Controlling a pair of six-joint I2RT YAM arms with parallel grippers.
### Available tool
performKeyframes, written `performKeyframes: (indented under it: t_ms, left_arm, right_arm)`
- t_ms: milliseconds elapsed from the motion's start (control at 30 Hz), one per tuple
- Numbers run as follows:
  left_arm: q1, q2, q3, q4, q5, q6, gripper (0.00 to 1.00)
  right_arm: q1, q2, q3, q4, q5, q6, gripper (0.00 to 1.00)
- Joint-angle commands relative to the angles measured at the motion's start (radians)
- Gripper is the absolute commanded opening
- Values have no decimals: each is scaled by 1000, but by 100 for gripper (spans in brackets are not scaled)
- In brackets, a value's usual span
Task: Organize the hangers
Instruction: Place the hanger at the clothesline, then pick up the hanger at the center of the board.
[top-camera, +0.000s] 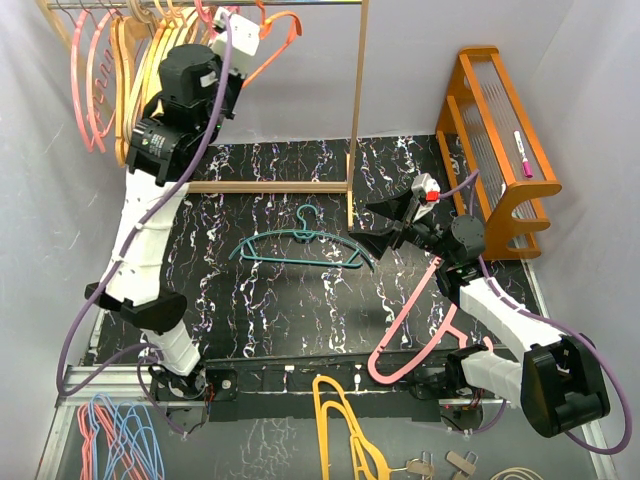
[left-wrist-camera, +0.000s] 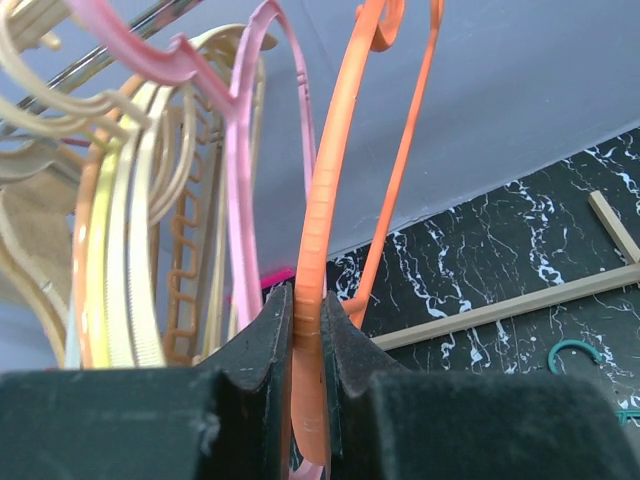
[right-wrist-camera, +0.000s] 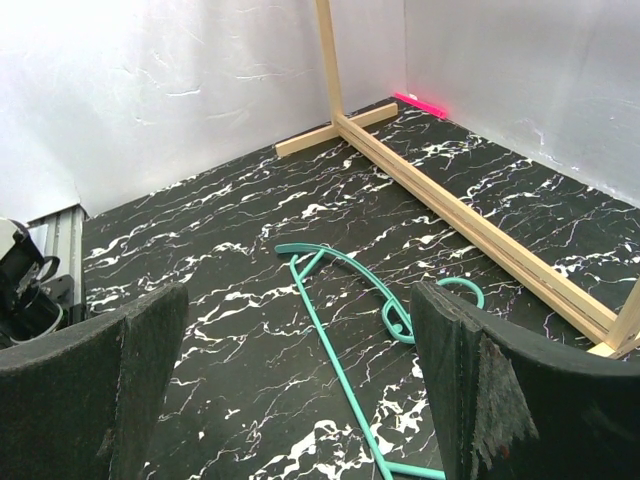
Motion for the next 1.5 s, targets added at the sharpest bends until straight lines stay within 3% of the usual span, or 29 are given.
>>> performKeyframes:
  t_ms: [0,200,233,333,367,433,500,567,667,833,933,1067,1200,1467]
  left_arm:
    - [-76,2,11,74,-100,33,0]
    - [-176,34,31,104,-117,62,0]
    - [-188,38,36,101,-103,65,9]
    - [-202,38,38,59,-77,53,86]
    - [-201,20,5,45,-82,50,96]
    - [-163,-40,-105,-7,-33,30,97]
    - [0,-117,-239,-91,197,-67,97]
    - [96,-219,-427,-110,406,-97,97]
    - [141,-396,-692,-122,606,-69,97]
    - [241,-458,-964,-272,895,-55,97]
    - [258,-501,-1111,-294,1038,42,97]
    - [277,-452,-1230,-302,1109,184,97]
    - [332,-368,-1294,-187,1157,263,97]
    - [344,-146,-1233,41,1161,307,97]
  right_arm:
    - [2,-12,-5,71,-14,-2,96]
    - [1,-17,-10,69,-10,-3,96]
    - [2,-20,-10,65,-2,-5,98]
    - [2,-30,-11,35,59,-27,98]
    - [1,-38,-10,15,92,-46,98]
    - [2,-62,2,-74,116,-127,98]
    - [1,-77,14,-151,109,-235,98]
    - [1,-60,23,-178,71,-317,98]
    - [18,8,81,-277,35,-458,97]
    - [115,190,248,-417,195,-638,82]
    - [173,316,338,-461,226,-716,80]
    - [203,493,463,-506,200,-772,74]
    - [214,594,527,-535,170,-793,71]
    - [218,503,398,-437,169,-747,73]
